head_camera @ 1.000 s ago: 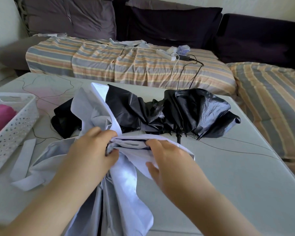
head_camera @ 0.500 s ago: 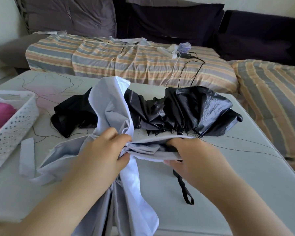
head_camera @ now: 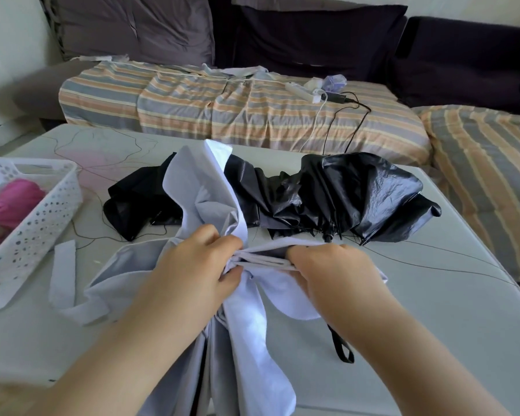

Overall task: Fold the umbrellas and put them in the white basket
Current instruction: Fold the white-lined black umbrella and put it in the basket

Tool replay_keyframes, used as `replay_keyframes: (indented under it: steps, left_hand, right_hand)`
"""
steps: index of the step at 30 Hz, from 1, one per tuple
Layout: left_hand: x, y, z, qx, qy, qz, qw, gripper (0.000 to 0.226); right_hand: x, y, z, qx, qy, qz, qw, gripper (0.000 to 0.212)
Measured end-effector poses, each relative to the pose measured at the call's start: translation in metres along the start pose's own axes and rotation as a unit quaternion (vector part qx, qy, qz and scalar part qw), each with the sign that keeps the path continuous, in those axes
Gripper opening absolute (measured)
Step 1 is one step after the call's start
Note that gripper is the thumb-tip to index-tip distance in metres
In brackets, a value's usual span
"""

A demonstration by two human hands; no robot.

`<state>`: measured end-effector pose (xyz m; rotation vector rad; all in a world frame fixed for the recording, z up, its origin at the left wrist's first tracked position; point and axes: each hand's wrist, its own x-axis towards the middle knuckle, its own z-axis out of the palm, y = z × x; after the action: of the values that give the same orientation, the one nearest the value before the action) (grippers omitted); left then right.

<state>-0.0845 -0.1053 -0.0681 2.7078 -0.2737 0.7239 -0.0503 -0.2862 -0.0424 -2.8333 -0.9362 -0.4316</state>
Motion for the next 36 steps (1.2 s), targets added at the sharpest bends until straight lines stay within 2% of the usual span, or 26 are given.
replay_keyframes:
  steps: [1,2,4,6,9,11,14,15,21,24,26,28,30,32,33,36]
  left_hand:
    - [0.0,0.0,0.0,0.001,0.0,0.001,1.0,0.016]
    - [-0.001,0.0,-0.001,0.002,-0.002,0.002,1.0,0.021]
    - [-0.002,0.003,-0.001,0.005,-0.009,0.004,1.0,0.02]
    - [-0.002,0.009,-0.001,0.004,-0.019,0.005,1.0,0.011]
    - [-0.004,0.011,0.0,0.014,-0.016,0.015,1.0,0.015]
    - [-0.003,0.007,-0.001,0.027,-0.008,0.023,0.999,0.027]
    - [-0.002,0.001,-0.004,0.025,-0.014,0.023,0.999,0.031]
    - [-0.002,0.0,-0.004,0.026,-0.014,0.027,0.999,0.03]
    - [-0.004,0.001,-0.007,0.023,-0.031,0.056,0.998,0.017]
    - [-0.006,0.0,-0.009,0.058,-0.037,0.048,0.996,0.023]
    - [-0.007,-0.002,-0.011,0.07,-0.039,0.036,0.996,0.019]
    - [-0.009,-0.004,-0.014,0.077,-0.034,0.02,0.996,0.023]
    - [-0.009,-0.007,-0.016,0.073,-0.025,0.013,0.997,0.03]
    - [-0.008,-0.011,-0.018,0.064,-0.016,0.013,0.998,0.033]
    - [-0.007,-0.013,-0.018,0.061,-0.012,0.013,0.998,0.033]
    - [-0.007,-0.019,-0.018,0.041,-0.007,0.012,0.999,0.035]
  right_hand:
    - [0.0,0.002,-0.002,-0.021,-0.052,0.01,0.998,0.043]
    - [-0.004,0.008,-0.004,-0.003,-0.091,0.02,0.996,0.042]
    - [-0.009,0.012,-0.008,0.062,-0.141,0.042,0.987,0.024]
    - [-0.012,0.004,-0.002,0.103,-0.14,0.023,0.984,0.02]
    - [-0.011,-0.004,0.022,0.173,-0.109,-0.004,0.979,0.015]
    - [-0.012,0.0,0.025,0.154,-0.137,0.031,0.978,0.021]
    - [-0.014,0.009,0.012,0.088,-0.295,0.104,0.946,0.031]
    - [-0.015,0.009,0.006,0.07,-0.315,0.11,0.94,0.029]
    - [-0.024,0.009,-0.007,0.036,-0.356,0.089,0.929,0.03]
    - [-0.027,0.008,-0.008,0.054,-0.384,0.06,0.92,0.035]
    - [-0.026,0.005,-0.01,0.07,-0.382,0.051,0.92,0.042]
    - [-0.024,0.001,-0.012,0.109,-0.341,0.042,0.933,0.047]
    - [-0.024,-0.003,-0.012,0.13,-0.248,0.012,0.96,0.046]
    - [-0.025,-0.004,-0.01,0.087,-0.172,-0.003,0.981,0.041]
    - [-0.026,-0.004,-0.009,0.051,-0.163,0.002,0.985,0.04]
    - [-0.023,0.0,-0.011,-0.023,-0.229,0.027,0.973,0.027]
